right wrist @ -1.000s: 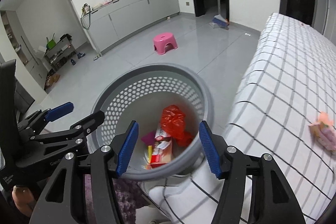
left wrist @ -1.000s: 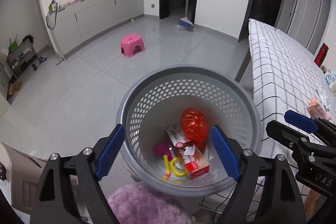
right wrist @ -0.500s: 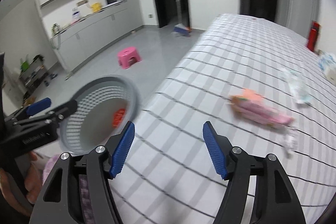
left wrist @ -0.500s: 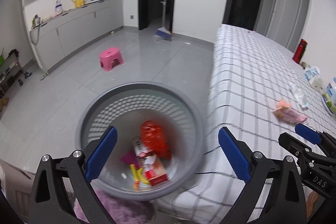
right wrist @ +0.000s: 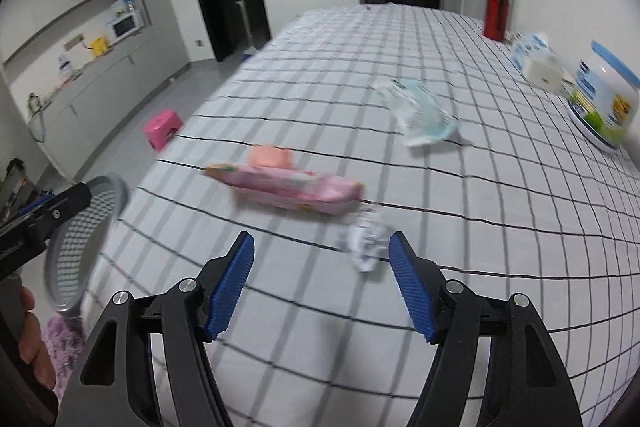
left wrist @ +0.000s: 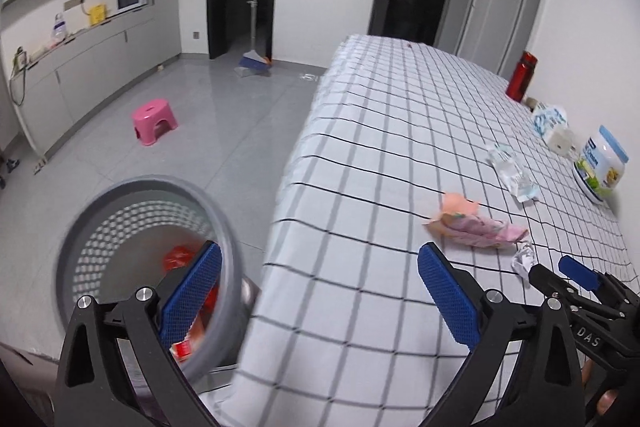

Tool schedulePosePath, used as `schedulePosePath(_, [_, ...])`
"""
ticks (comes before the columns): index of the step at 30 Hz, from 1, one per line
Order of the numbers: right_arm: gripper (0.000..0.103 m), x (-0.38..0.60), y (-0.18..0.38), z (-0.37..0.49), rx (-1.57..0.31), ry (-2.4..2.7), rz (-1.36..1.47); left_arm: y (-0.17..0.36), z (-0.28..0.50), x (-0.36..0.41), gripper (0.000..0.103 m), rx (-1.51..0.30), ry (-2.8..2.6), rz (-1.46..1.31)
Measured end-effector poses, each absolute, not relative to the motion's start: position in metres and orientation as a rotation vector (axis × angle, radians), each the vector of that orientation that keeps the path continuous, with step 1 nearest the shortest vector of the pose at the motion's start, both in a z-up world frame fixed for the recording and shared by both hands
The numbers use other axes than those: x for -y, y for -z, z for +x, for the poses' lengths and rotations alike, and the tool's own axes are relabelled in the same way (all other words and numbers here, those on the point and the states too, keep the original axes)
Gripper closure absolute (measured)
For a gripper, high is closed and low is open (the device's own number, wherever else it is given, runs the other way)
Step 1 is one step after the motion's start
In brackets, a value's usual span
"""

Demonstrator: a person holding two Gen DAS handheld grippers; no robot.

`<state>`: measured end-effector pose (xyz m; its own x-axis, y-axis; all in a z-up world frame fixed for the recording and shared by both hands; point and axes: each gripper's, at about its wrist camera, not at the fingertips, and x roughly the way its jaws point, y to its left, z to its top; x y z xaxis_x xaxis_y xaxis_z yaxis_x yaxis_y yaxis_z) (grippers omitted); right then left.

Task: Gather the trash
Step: 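Grasp the crumpled white paper with the right tool, then grasp the pink candy stick with the left tool while the right tool holds the paper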

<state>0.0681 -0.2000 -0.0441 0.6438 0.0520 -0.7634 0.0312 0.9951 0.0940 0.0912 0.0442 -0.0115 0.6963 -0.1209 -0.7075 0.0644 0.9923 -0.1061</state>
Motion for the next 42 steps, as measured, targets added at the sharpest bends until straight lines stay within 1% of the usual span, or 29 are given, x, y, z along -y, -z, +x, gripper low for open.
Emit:
schedulePosePath(8, [0.036, 0.216, 0.068, 0.088, -0.938, 0.024, 0.087, 0.029, 0.114, 0.004, 0.006, -0.837, 0.137, -0.012])
schedulePosePath(16, [0.037, 0.216, 0.078, 0.1, -0.957, 0.021, 0.077, 0.042, 0.127, 0.02, 0.006, -0.862, 0.152, 0.02])
schedulePosePath(18, [0.047, 0.215, 0.08, 0.102, -0.96, 0.015, 0.074, 0.043, 0.127, 0.022, 0.006, -0.858, 0.151, 0.027])
schedulePosePath(19, [0.054, 0.215, 0.082, 0.103, -0.966, 0.01, 0.073, 0.043, 0.127, 0.024, 0.006, -0.856, 0.151, 0.036])
schedulePosePath(21, [0.058, 0.214, 0.082, 0.104, -0.964, 0.008, 0.068, 0.043, 0.127, 0.028, 0.006, -0.856, 0.155, 0.052])
schedulePosePath(22, [0.065, 0.215, 0.082, 0.104, -0.963, -0.001, 0.072, 0.043, 0.128, 0.031, 0.006, -0.855, 0.157, 0.059])
schedulePosePath(23, [0.068, 0.215, 0.082, 0.103, -0.96, -0.003, 0.075, 0.043, 0.128, 0.033, 0.006, -0.854, 0.16, 0.067])
schedulePosePath(33, [0.069, 0.239, 0.073, 0.087, -0.92, -0.029, 0.169, 0.042, 0.137, 0.041, 0.006, -0.85, 0.204, 0.075])
schedulePosePath(42, [0.069, 0.26, 0.07, 0.074, -0.901, -0.015, 0.211, 0.039, 0.178, 0.037, 0.006, -0.848, 0.166, 0.047])
